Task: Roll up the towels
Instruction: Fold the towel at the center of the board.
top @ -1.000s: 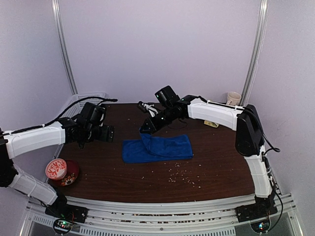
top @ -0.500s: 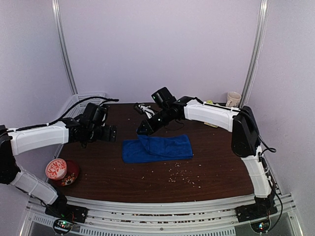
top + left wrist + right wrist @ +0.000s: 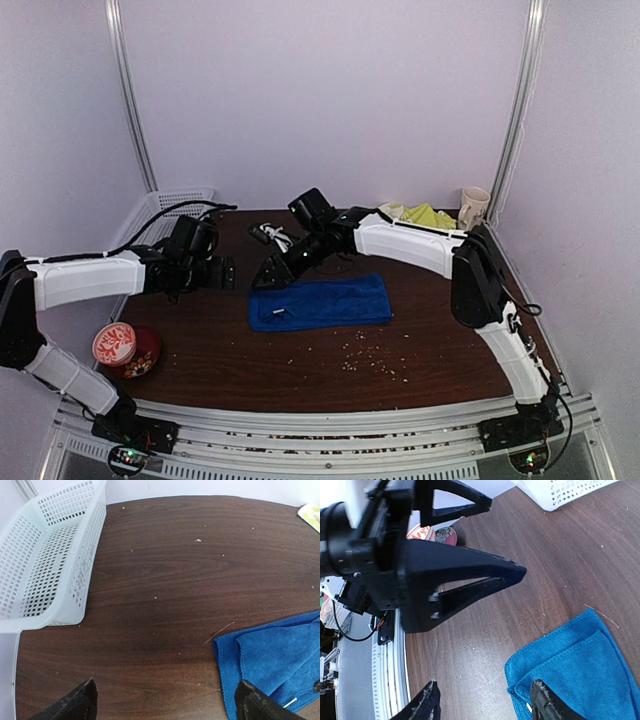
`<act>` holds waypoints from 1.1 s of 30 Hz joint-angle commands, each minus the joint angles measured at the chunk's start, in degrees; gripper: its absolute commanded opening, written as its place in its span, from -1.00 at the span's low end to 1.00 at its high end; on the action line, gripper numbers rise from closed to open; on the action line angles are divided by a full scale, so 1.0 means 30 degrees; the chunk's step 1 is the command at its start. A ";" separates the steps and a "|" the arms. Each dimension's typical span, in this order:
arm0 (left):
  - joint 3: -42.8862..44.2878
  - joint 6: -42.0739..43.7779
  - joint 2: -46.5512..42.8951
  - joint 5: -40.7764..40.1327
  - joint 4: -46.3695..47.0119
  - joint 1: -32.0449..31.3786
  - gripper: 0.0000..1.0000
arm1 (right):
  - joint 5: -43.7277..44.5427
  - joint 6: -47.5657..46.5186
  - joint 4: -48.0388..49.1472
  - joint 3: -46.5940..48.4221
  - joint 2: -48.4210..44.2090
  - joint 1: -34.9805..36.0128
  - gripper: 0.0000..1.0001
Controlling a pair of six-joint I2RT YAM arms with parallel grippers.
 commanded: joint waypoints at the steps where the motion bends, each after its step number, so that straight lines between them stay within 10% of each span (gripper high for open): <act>1: -0.0047 0.0318 0.0817 0.0970 0.2038 0.0260 0.96 | 0.0365 -0.2883 -0.1532 0.0001 -0.2499 -0.0756 0.26; 17: 0.2571 0.1113 0.7008 1.2187 0.6744 0.1755 0.57 | 0.2805 -0.7755 -0.3037 -1.1991 -1.1871 -0.4956 0.25; 33: 0.2082 -0.0929 0.9257 1.3693 0.8551 0.2149 0.08 | 0.1379 -0.7668 -0.2119 -1.3906 -1.2589 -0.6773 0.19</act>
